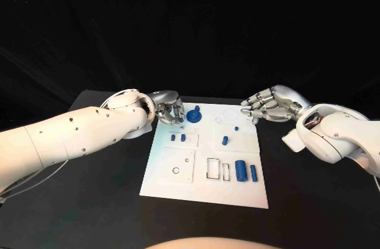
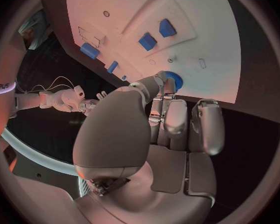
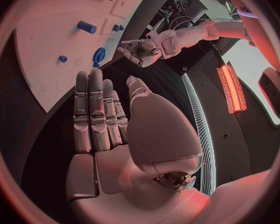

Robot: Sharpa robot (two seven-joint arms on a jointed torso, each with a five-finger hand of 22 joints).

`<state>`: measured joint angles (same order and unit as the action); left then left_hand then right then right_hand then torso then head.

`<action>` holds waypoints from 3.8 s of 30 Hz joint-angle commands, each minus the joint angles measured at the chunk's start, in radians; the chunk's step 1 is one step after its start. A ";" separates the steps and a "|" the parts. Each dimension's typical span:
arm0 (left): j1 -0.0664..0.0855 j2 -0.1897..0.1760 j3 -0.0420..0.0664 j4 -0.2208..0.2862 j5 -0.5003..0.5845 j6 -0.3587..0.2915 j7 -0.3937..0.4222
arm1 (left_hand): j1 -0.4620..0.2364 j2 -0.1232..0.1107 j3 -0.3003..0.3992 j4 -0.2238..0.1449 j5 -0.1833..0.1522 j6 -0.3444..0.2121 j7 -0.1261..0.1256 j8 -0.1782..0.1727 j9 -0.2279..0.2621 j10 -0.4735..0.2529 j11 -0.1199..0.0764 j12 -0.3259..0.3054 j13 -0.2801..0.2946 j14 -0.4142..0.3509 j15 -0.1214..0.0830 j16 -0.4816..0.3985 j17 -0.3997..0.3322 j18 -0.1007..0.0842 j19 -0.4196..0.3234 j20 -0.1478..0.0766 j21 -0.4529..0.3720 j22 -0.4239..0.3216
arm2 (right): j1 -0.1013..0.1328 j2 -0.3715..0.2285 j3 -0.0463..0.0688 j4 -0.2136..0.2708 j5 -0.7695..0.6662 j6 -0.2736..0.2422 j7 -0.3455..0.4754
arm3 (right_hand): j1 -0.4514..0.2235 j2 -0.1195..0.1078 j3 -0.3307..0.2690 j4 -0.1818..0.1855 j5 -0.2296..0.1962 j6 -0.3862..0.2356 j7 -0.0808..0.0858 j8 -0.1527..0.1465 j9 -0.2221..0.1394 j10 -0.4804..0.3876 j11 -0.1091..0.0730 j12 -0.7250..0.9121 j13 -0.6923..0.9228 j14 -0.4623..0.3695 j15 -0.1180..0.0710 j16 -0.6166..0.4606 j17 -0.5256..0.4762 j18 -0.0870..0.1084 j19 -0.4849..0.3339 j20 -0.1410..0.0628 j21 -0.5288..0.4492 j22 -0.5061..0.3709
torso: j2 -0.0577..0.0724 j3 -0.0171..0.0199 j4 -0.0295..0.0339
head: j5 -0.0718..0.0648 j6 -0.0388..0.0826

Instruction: Assemble the parts on the task board

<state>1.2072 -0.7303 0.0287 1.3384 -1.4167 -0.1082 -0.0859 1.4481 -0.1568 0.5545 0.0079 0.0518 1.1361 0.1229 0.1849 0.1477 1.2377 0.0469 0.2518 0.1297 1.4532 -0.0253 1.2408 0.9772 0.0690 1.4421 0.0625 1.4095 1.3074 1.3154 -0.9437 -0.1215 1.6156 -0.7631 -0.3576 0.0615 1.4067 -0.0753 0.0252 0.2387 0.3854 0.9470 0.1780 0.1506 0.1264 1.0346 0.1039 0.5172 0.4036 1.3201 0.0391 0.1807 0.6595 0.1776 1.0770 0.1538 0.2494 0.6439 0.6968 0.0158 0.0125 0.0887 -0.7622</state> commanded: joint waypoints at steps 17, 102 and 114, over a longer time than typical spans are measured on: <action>-0.007 0.019 -0.003 -0.054 0.038 0.063 -0.017 | -0.008 -0.002 -0.005 0.000 0.003 0.007 -0.001 -0.004 0.000 0.005 0.000 -0.006 0.001 0.005 -0.003 0.003 -0.002 -0.016 0.005 0.003 0.003 0.073 | 0.000 0.002 0.000 -0.001 -0.005 0.007 0.008 | 0.003 0.004 0.007 0.001 0.004 -0.001 0.000 0.003 0.000 -0.005 -0.003 0.000 -0.001 0.007 0.000 -0.007 0.001 0.005 0.006 -0.002 -0.005 -0.001 | 0.001 0.0004 -0.0025 | 0.005 -0.004; -0.018 0.054 -0.011 -0.120 0.015 0.091 -0.032 | -0.048 -0.020 -0.011 -0.014 0.004 -0.110 0.024 -0.110 -0.040 0.005 0.019 -0.060 0.014 -0.011 0.013 -0.005 -0.040 -0.007 -0.019 0.016 -0.027 0.042 | 0.000 0.006 0.000 -0.008 -0.040 0.018 -0.011 | 0.023 0.002 0.023 -0.010 0.004 -0.008 0.005 0.007 -0.001 -0.033 0.003 -0.025 -0.025 0.005 0.004 -0.030 0.000 0.004 0.007 0.000 -0.015 -0.013 | 0.000 0.0007 -0.0021 | -0.005 -0.012; -0.015 -0.040 -0.006 -0.062 0.255 -0.099 0.056 | -0.044 -0.012 0.001 -0.020 0.004 -0.072 0.024 -0.093 -0.035 0.009 0.018 -0.066 0.021 -0.012 0.013 -0.001 -0.042 0.004 -0.046 0.017 -0.063 0.002 | 0.000 0.056 0.000 -0.068 -0.502 0.087 -0.161 | 0.123 -0.003 0.162 -0.079 -0.091 0.077 -0.025 0.010 -0.006 0.044 -0.031 -0.199 -0.179 0.190 -0.046 0.113 0.106 0.006 0.153 -0.064 0.139 0.096 | -0.003 -0.0007 -0.0017 | -0.042 0.011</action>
<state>1.1901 -0.7615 0.0216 1.2642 -1.3071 -0.1053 -0.0914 1.4086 -0.1753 0.5508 -0.0102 0.0519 1.0560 0.1461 0.0872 0.1119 1.2448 0.0614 0.1917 0.1502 1.4425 -0.0146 1.2362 0.9341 0.0694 1.4022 0.0806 1.3473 1.3066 1.3153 -0.8943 -0.1215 1.5541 -1.0291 -0.3221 -0.0195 1.5242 -0.0794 0.1797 0.1604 0.2972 1.0184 0.1543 0.1621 0.1216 1.0702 0.0763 0.3240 0.2307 1.4665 -0.0012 0.2826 0.7578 0.1777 1.2229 0.0904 0.3804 0.7321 0.6948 0.0151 0.0103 0.0573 -0.7584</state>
